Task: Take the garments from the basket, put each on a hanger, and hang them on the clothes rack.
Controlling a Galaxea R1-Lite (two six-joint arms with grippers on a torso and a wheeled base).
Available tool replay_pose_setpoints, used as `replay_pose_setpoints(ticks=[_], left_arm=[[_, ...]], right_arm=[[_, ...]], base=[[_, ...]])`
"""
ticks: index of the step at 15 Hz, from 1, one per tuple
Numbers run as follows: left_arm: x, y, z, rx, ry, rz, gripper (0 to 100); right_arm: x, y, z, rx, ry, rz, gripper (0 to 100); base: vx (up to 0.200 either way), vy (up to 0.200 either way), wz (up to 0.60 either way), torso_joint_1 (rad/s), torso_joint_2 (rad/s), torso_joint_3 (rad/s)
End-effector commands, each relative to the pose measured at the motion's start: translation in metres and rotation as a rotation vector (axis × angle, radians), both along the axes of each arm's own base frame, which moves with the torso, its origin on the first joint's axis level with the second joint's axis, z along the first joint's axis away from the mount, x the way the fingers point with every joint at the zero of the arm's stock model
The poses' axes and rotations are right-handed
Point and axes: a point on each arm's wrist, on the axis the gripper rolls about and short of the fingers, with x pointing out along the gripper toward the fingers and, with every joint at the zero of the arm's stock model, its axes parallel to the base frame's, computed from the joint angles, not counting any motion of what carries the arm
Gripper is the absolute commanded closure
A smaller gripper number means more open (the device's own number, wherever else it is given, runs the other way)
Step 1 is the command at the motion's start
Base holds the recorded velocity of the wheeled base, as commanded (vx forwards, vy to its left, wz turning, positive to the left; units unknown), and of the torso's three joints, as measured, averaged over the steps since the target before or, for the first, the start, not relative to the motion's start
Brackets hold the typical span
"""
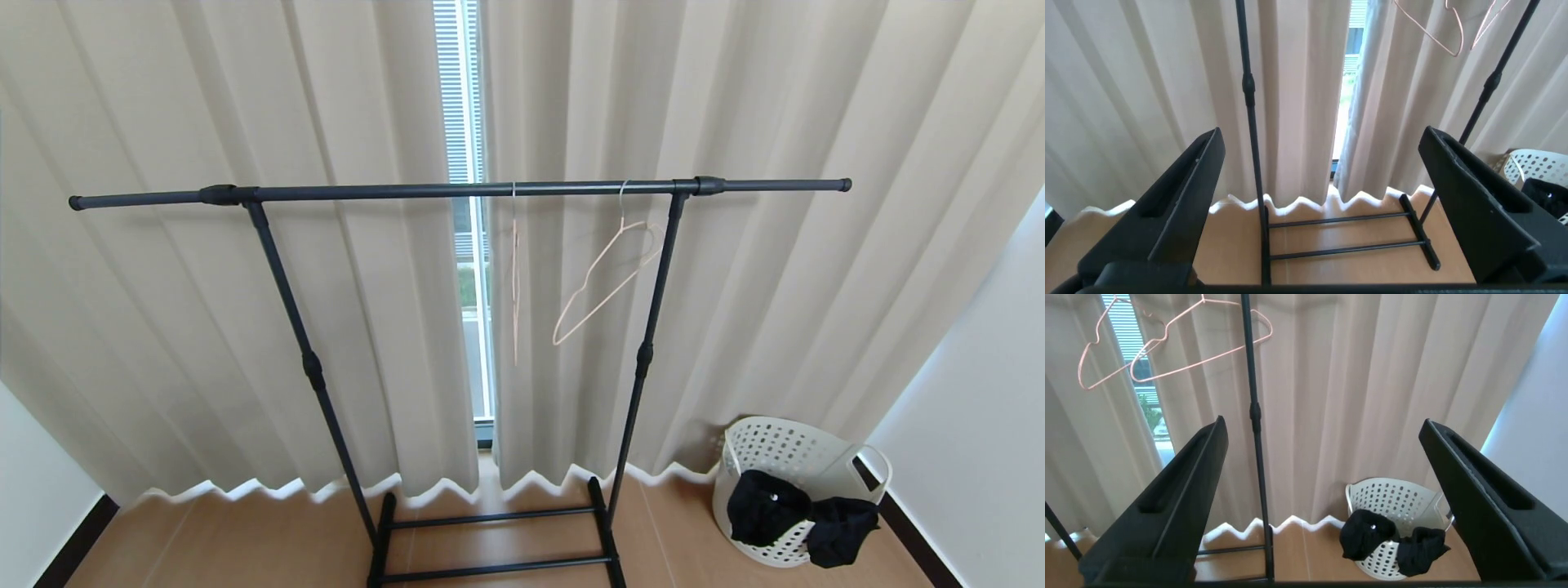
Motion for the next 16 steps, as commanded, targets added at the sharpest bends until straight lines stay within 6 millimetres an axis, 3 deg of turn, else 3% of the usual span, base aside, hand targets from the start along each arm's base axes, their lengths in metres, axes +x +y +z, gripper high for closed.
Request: replay_pose_setpoints(ticks=[1,13,16], left_arm=[[0.0001,0.0,0.0001,0.001,0.001,0.0,0],[0.0001,-0.0002,0.0001,0.01,0.001,-0.009,0],[0.0001,-0.0002,0.0001,0.01,0.001,-0.009,0]], right_arm=[[0.0,0.0,0.0,0.0,0.0,0.0,0],[0.0,-0.0001,0.0,-0.002,0.0,-0.002,0],[0.0,0.0,0.0,-0.003,0.0,0.0,0]], base=[[0.0,0.0,0.0,0.0,0.0,0.0],[0.0,0.0,0.0,0.0,0.0,0.0],[0.0,0.0,0.0,-0.119,0.28,0.155]])
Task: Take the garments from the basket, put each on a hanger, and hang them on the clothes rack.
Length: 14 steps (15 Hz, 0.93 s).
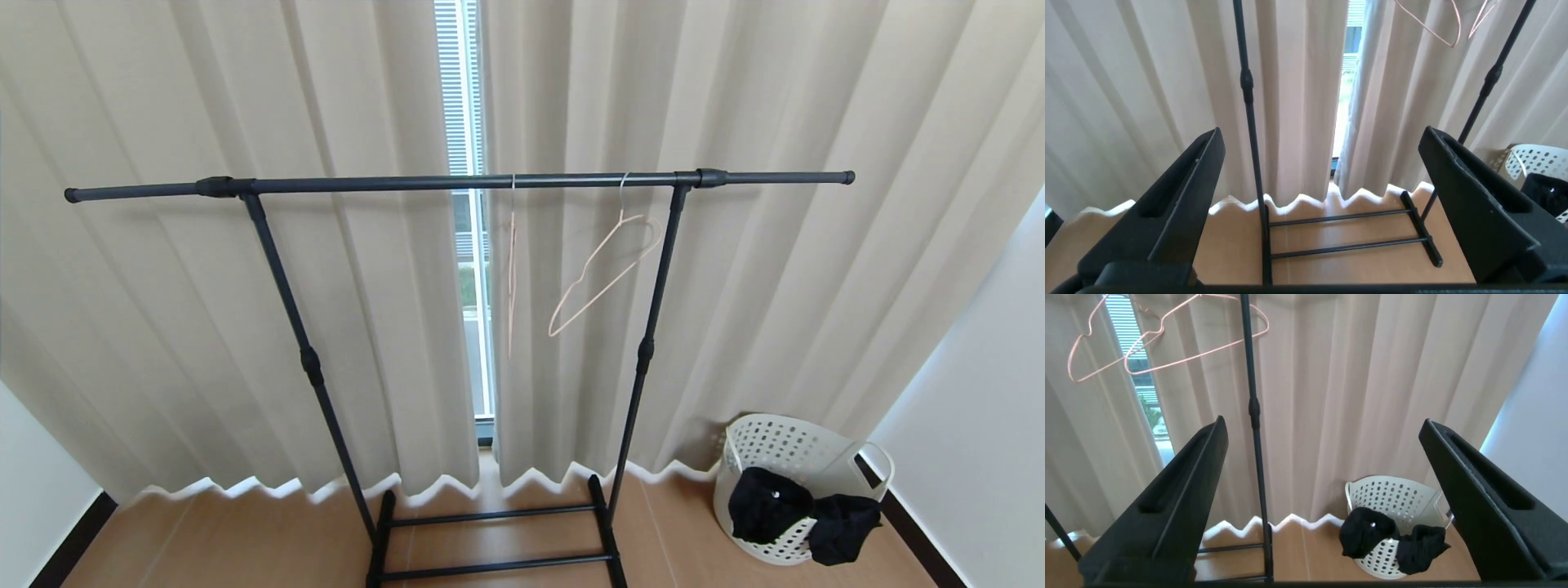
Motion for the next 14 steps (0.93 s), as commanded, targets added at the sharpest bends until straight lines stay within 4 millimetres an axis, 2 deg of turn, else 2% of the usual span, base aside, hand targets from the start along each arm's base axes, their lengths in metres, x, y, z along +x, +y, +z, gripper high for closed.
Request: replay_pose_setpoints(ticks=[1,10,14], left_arm=[[0.0001,0.0,0.0,0.0,0.001,0.0,0],[0.0001,0.0,0.0,0.0,0.001,0.0,0],[0.0001,0.0,0.0,0.0,0.001,0.0,0]], right_arm=[[0.0,0.0,0.0,-0.001,0.0,0.001,0],[0.0001,0.0,-0.0003,-0.001,0.003,0.001,0],[0.0001,0.0,-0.0006,-0.002,0.006,0.002,0]], base=[[0.0,0.0,0.0,-0.144,0.35,0.188],[0.0,0.0,0.0,-0.158,0.37,0.211],[0.0,0.0,0.0,-0.21,0.51,0.295]])
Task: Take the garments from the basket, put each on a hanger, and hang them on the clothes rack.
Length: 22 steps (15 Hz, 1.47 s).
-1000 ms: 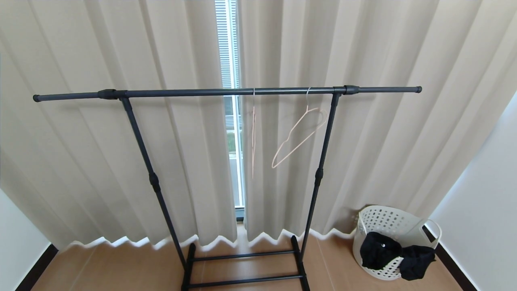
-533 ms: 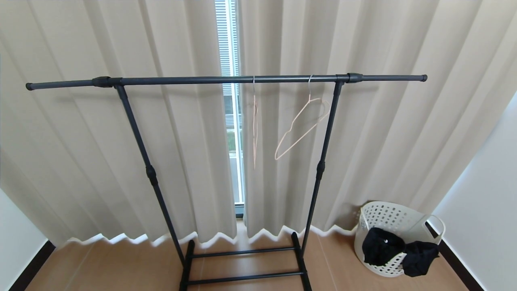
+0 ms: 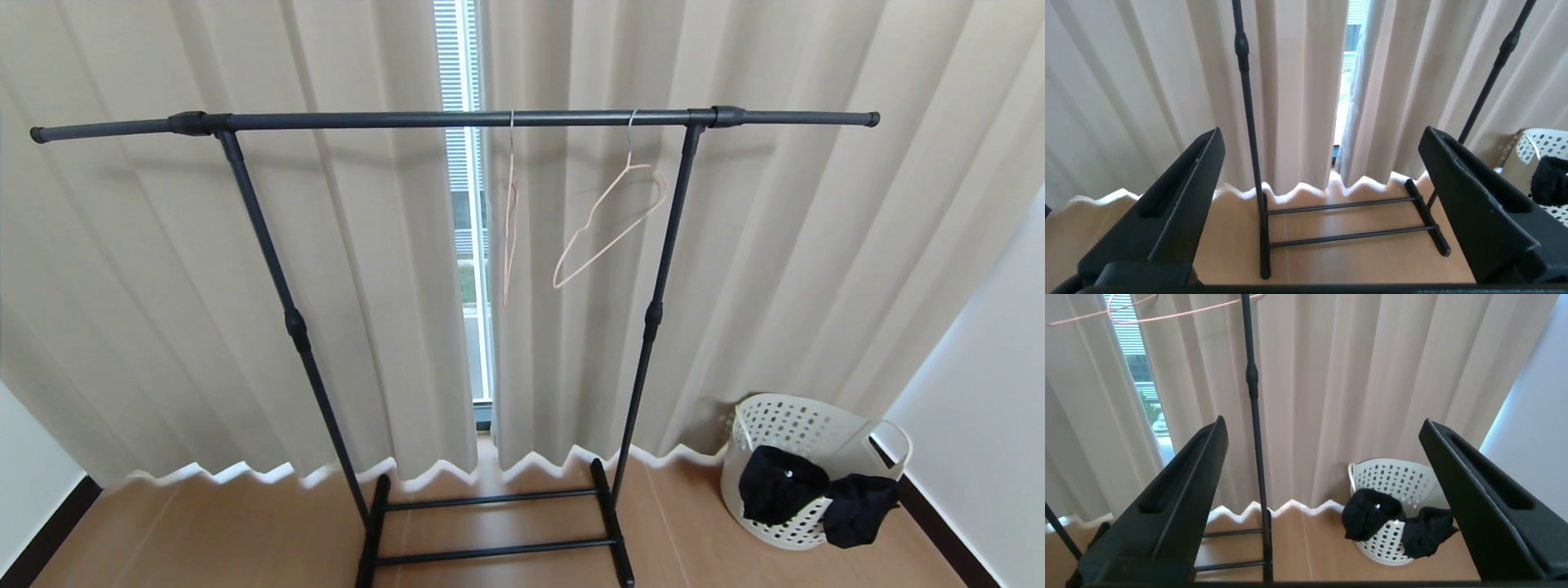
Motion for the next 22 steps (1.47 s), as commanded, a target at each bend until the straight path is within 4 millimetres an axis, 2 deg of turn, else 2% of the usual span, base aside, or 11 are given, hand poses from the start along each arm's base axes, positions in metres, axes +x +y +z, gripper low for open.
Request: replay_pose_setpoints(ticks=[1,13,22], left_arm=[[0.0001,0.0,0.0,0.0,0.001,-0.002,0],[0.0001,0.0,0.0,0.0,0.001,-0.002,0],[0.0001,0.0,0.0,0.0,0.001,-0.002,0]], right_arm=[[0.0,0.0,0.0,0.0,0.0,0.001,0],[0.0,0.0,0.0,0.0,0.0,0.001,0],[0.0,0.0,0.0,0.0,0.0,0.001,0]], base=[[0.0,0.0,0.0,-0.222,0.54,0.33],[0.0,0.0,0.0,-0.181,0.51,0.332],[0.0,0.0,0.0,-0.092,0.46,0.364]])
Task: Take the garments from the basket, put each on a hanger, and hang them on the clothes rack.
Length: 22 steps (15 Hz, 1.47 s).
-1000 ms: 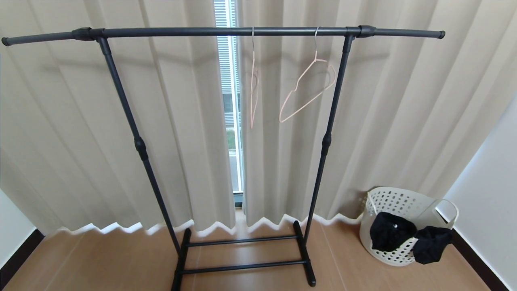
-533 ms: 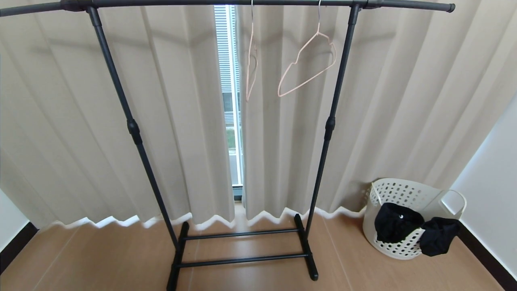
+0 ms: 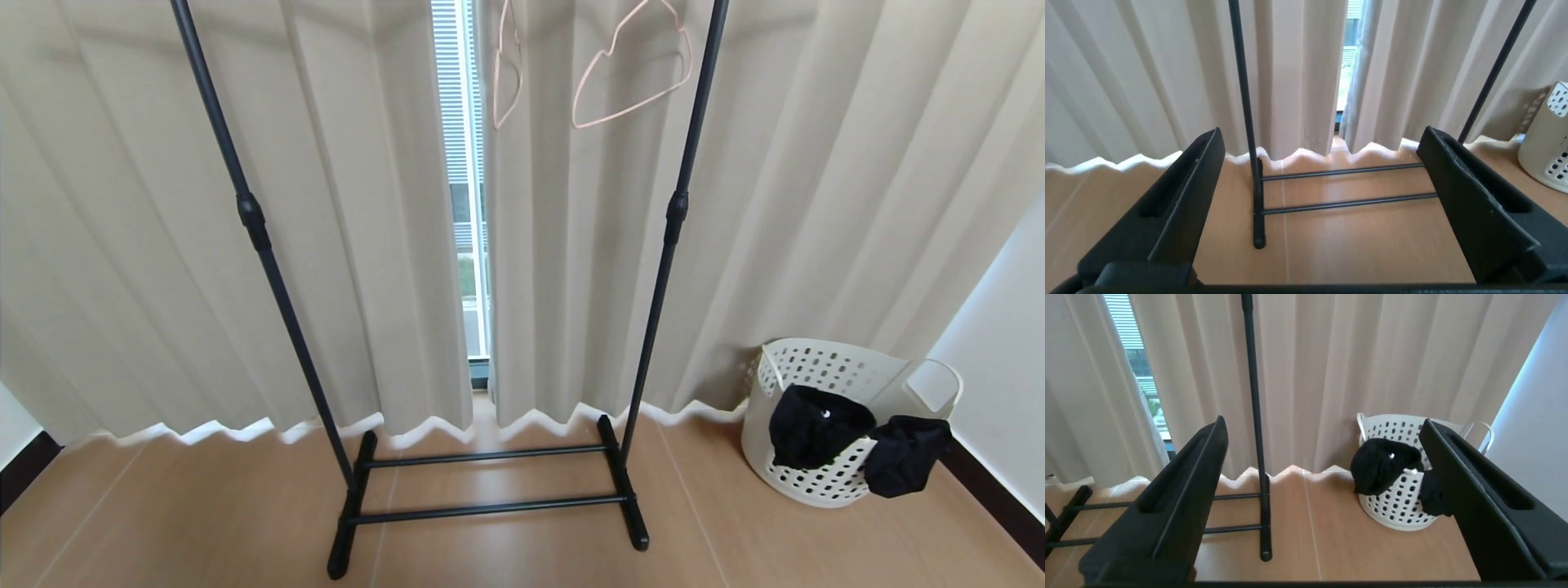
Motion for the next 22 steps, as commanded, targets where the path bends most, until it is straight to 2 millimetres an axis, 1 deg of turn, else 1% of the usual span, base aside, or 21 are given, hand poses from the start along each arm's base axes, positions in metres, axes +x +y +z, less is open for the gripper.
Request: replay_pose_setpoints(ticks=[1,3,9,17,18,22], left_arm=[[0.0001,0.0,0.0002,0.0,-0.001,0.0,0],[0.0001,0.0,0.0002,0.0,-0.001,0.0,0],[0.0001,0.0,0.0002,0.0,-0.001,0.0,0],[0.0001,0.0,0.0002,0.0,-0.001,0.0,0],[0.0001,0.0,0.0002,0.0,-0.001,0.0,0],[0.0001,0.0,0.0002,0.0,-0.001,0.0,0]], right_arm=[[0.0,0.0,0.0001,0.0,-0.001,0.0,0],[0.0,0.0,0.0001,0.0,-0.001,0.0,0],[0.0,0.0,0.0001,0.0,-0.001,0.0,0],[0.0,0.0,0.0001,0.0,-0.001,0.0,0],[0.0,0.0,0.0001,0.0,-0.001,0.0,0],[0.0,0.0,0.0001,0.0,-0.001,0.0,0]], base=[[0.0,0.0,0.0,-0.041,0.28,0.246],[0.0,0.0,0.0,-0.017,0.13,0.112],[0.0,0.0,-0.6,0.002,0.02,0.018],[0.0,-0.2,0.0,0.002,0.0,0.002],[0.2,-0.2,0.0,0.002,0.0,0.007],[0.2,0.0,0.0,0.0,0.0,0.005]])
